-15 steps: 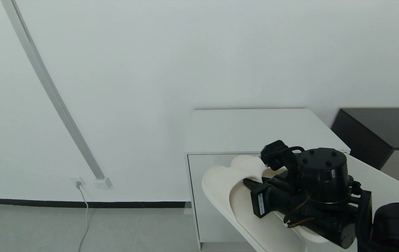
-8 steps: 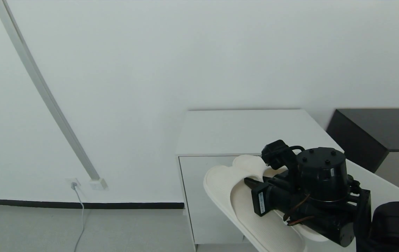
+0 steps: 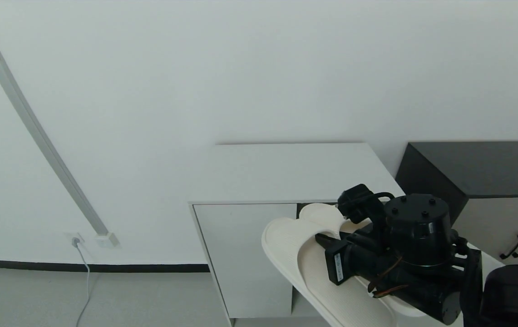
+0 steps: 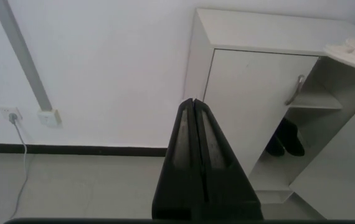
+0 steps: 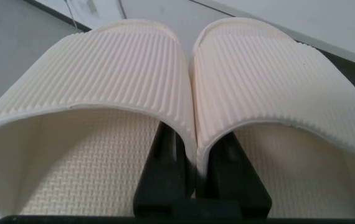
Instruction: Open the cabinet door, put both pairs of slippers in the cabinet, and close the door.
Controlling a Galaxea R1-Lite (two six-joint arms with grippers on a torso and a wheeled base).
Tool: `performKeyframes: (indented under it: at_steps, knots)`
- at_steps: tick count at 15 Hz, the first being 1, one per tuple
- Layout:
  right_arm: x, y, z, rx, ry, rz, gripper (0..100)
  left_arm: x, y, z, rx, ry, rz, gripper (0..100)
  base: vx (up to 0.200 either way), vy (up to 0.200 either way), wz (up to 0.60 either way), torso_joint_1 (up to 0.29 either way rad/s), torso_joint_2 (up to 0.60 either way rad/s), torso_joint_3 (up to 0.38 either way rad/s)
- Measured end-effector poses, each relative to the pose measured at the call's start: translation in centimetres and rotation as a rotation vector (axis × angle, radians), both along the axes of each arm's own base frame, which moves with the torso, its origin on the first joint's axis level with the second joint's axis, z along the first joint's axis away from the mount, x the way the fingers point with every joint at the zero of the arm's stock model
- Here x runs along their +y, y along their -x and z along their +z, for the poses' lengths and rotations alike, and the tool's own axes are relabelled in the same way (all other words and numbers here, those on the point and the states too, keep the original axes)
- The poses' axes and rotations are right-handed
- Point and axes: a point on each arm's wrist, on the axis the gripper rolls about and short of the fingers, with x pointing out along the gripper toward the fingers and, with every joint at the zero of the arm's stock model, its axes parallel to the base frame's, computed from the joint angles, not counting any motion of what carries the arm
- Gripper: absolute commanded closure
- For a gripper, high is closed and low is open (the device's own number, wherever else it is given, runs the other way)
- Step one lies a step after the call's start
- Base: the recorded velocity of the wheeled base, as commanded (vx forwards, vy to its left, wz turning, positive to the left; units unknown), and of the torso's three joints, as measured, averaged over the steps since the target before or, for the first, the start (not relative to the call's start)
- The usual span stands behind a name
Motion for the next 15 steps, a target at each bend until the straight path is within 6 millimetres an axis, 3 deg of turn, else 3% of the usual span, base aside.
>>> performKeyframes:
  at_steps: [4,11,15]
  knots:
    - [0.0,0.0,0.0,0.0,0.001,-0.002,100,0.0,0.0,0.0,0.0,0.0,0.0,100,0.0,-0.2,0.0,0.004,0.0,0.004]
    - [0.0,0.0,-0.1,-0.058,-0.049,0.004,100,0.0,0.0,0.0,0.0,0.003,0.003,100,0.0,0.0,0.0,0.0,0.0,0.0]
    - [0.1,0.0,-1.1,-0.06,-0.019,0.012,100,0.0,0.0,0.0,0.001,0.004,0.001,100,0.0,0.0,0.0,0.0,0.0,0.0]
